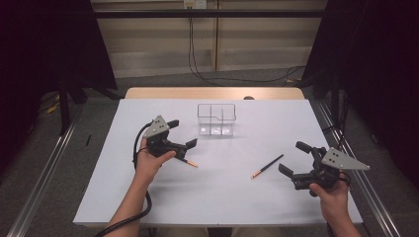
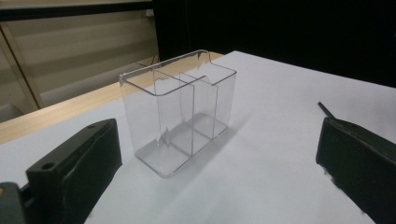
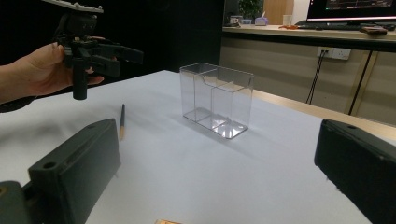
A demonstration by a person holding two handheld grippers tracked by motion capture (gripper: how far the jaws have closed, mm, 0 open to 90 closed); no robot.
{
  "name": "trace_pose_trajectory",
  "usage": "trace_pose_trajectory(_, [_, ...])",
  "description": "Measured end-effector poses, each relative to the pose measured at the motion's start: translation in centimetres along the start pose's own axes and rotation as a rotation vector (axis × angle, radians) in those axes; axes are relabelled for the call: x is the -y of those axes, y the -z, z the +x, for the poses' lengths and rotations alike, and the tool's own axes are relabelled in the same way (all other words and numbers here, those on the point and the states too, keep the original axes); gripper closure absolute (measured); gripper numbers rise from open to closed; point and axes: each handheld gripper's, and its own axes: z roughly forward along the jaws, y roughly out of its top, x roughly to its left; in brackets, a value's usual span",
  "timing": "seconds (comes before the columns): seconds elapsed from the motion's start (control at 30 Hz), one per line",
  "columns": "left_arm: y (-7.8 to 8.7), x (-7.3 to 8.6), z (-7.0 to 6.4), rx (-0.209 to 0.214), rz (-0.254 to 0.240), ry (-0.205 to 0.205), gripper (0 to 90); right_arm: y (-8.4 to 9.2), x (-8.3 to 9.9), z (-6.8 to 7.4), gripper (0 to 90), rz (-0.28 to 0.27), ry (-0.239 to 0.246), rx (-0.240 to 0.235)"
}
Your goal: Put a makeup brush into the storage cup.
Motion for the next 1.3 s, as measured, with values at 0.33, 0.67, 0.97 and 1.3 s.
trace_pose_trajectory(0.33, [-0.1,-0.5,0.4,0.019,0.078,-0.005,0.1,0.0,0.1,-0.2,0.0,0.007,-0.005,-0.016])
trace_pose_trajectory(0.67, [-0.3,-1.1,0.6,0.046,0.178,-0.030,0.5,-0.1,0.1,-0.2,0.0,0.022,0.014,-0.011])
trace_pose_trajectory(0.97, [-0.3,-1.4,0.9,0.059,0.271,-0.063,0.5,0.0,0.1,-0.2,0.0,0.023,0.012,-0.010])
trace_pose_trajectory(1.3, [-0.3,-1.5,1.1,0.072,0.350,-0.084,0.5,-0.1,0.1,-0.2,0.0,0.021,0.015,-0.014])
